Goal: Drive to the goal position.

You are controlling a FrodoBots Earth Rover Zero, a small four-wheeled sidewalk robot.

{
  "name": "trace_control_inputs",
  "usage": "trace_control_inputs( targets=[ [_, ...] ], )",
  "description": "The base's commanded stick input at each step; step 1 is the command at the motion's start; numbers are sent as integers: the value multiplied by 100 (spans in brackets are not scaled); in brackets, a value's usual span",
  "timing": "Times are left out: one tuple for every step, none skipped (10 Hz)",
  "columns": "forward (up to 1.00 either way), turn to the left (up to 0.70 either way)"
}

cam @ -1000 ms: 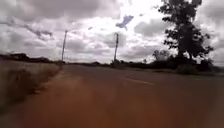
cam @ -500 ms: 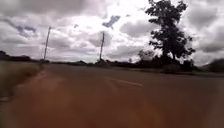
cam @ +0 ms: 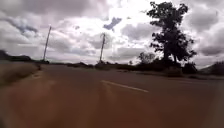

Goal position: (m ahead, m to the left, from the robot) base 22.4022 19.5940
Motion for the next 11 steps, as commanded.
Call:
trace_control_inputs(
  targets=[
    [85, 28],
    [85, 19],
    [85, 9],
    [85, 0],
    [85, 0],
    [85, 4],
    [85, 10],
    [85, 33],
    [85, 34],
    [85, 34],
    [85, 34]
  ],
)
